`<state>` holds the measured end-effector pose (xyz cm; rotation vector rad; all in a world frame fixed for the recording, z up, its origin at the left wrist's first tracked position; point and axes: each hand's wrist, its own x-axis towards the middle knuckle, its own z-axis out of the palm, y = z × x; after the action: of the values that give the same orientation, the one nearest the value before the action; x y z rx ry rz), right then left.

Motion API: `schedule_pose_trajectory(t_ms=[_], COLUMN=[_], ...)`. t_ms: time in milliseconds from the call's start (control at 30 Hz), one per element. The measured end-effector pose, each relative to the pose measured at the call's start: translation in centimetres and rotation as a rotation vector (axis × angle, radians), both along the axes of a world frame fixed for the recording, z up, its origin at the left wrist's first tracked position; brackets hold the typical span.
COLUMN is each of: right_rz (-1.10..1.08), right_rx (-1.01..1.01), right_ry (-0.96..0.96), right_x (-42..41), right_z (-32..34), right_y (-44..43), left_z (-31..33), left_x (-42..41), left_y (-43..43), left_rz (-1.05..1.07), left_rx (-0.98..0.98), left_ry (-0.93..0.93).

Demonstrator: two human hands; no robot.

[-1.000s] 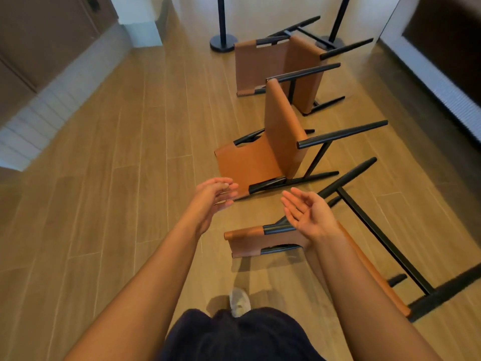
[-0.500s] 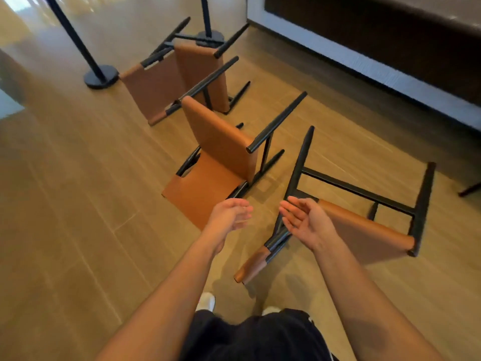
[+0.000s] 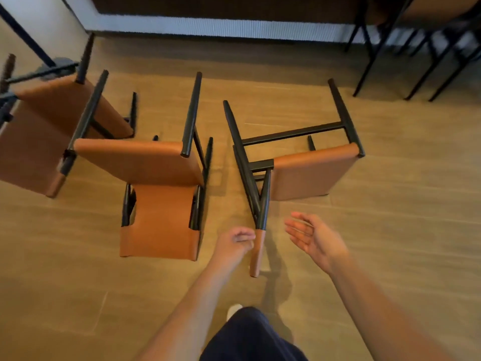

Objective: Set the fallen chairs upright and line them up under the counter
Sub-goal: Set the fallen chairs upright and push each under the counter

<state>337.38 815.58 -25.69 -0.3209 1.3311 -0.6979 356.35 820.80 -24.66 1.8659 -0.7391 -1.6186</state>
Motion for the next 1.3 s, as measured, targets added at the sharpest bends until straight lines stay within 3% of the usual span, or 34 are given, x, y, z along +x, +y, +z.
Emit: schedule_pose_trajectory(t_ms=[333,667,900,1133,1300], right_rz=[-0.042,-0.148,-0.223,-0.187,-0.288], right_rx=[0.107,0.274,0.374,0.375,0.427], right_ry=[0.003,-0.028,-0.087,-0.045,-0.137], right_x=[-2.2,-2.6,-0.1,4.2,5.5], right_z=[-7.8,-21.6,-31.0,-35.9,-36.3], right_y=[4.4,9.4,11.5,11.7,11.3], left_z=[-8.7,-22.5,-32.2,-35.6,-35.2], left_x=[-3.0,-5.2,-5.8,-6.3,-6.4], left_y=[1.4,4.3,5.4,5.0,4.7], left_rz=[0.099,-0.012,-0.099,-0.212,-0.197], left_rx=[0.026,0.206,0.088,-0.006,0.022], left_ry=[-0.065,-0.236,-0.387,-0.606,-0.608])
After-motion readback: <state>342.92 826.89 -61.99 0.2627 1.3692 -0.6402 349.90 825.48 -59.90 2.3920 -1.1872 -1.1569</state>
